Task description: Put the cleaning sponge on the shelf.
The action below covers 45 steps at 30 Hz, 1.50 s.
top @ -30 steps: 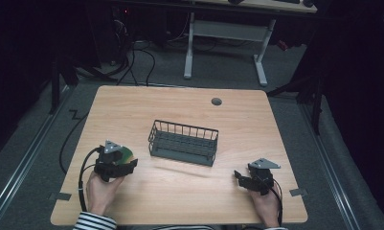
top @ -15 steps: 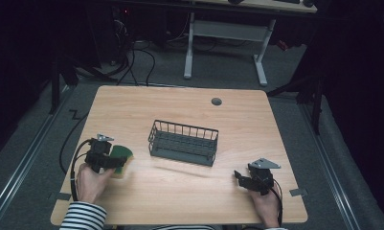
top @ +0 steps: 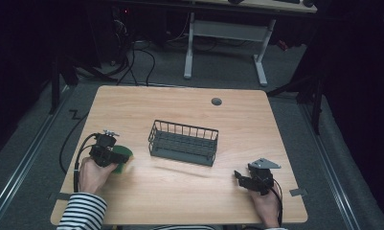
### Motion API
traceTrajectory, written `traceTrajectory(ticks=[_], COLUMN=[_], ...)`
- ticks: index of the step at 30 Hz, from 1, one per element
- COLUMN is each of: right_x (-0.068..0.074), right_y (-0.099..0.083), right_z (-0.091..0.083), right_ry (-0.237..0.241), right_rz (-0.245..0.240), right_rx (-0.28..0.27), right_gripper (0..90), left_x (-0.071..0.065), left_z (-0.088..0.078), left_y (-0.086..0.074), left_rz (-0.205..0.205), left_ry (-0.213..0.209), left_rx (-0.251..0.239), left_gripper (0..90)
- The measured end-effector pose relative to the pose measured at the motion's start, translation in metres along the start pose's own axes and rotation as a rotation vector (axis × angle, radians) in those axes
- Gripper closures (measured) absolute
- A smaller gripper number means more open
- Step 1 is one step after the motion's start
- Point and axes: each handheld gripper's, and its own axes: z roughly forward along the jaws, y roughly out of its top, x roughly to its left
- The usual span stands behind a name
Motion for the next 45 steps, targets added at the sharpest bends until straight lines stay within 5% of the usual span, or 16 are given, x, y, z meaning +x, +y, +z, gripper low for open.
traceTrajectory(ticks=[9,16,32,45], right_x=[0.0,0.0,0.0,0.0], right_y=[0.0,0.0,0.0,0.0], right_z=[0.0,0.0,0.0,0.0], right_ry=[0.001,0.001,0.001,0.002], right_rz=[0.001,0.005,0.005,0.006], right_rx=[-0.001,0.0,-0.001,0.0], right_gripper=[33.8,33.7,33.8,33.8], left_x=[0.001,0.001,0.002,0.003], left_z=[0.006,0.018,0.03,0.026], left_y=[0.009,0.013,0.015,0.014], left_rz=[0.027,0.01,0.022,0.016], left_ry=[0.009,0.02,0.023,0.008], left_rx=[0.071,0.14,0.187,0.178], left_gripper=[19.0,16.7,22.2,26.1])
